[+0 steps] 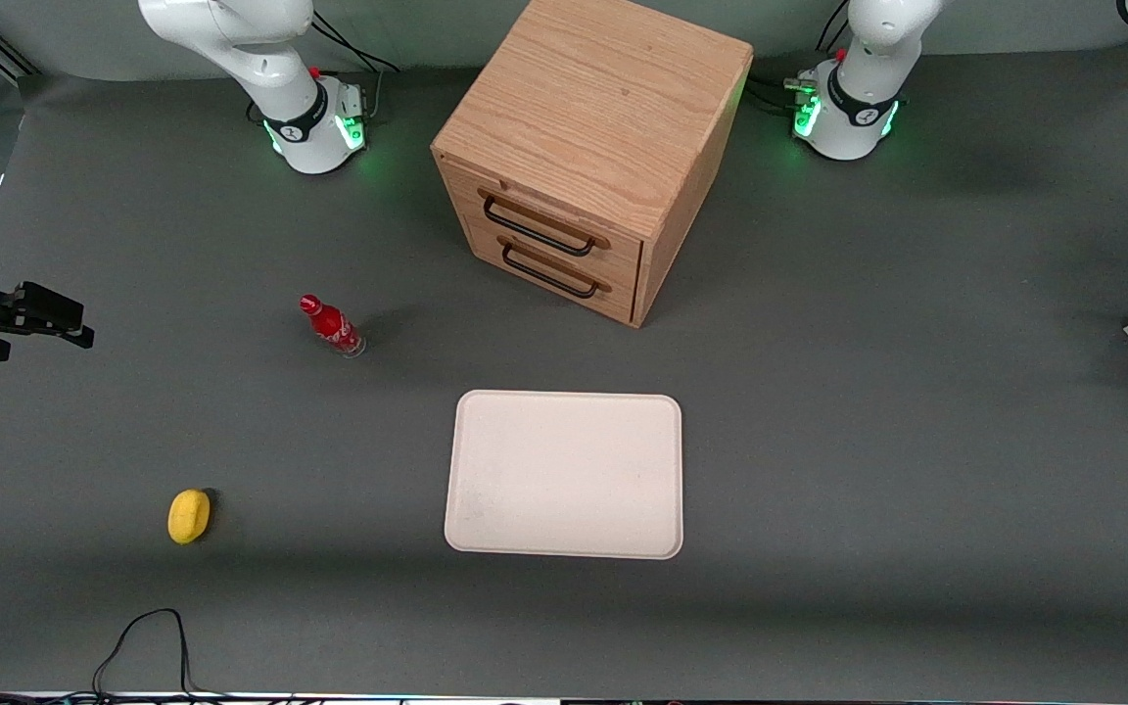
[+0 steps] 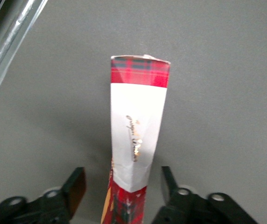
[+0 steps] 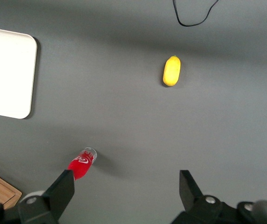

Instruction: Place red cookie box on tray

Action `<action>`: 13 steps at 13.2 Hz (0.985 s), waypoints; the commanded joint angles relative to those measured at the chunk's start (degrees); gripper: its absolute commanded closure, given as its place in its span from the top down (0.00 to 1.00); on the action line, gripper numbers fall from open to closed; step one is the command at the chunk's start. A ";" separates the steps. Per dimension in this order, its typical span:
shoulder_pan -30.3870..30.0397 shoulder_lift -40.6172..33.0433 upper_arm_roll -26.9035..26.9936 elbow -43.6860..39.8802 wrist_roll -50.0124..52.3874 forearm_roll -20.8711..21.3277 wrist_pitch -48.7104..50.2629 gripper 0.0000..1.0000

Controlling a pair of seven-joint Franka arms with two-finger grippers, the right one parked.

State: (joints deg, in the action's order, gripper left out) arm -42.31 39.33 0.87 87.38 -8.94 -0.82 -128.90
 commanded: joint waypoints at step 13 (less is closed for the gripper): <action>1.00 -3.74 0.62 -0.19 -3.98 -0.06 4.00 0.00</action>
State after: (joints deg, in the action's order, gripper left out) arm -41.80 37.28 0.98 86.94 -11.32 -0.84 -126.28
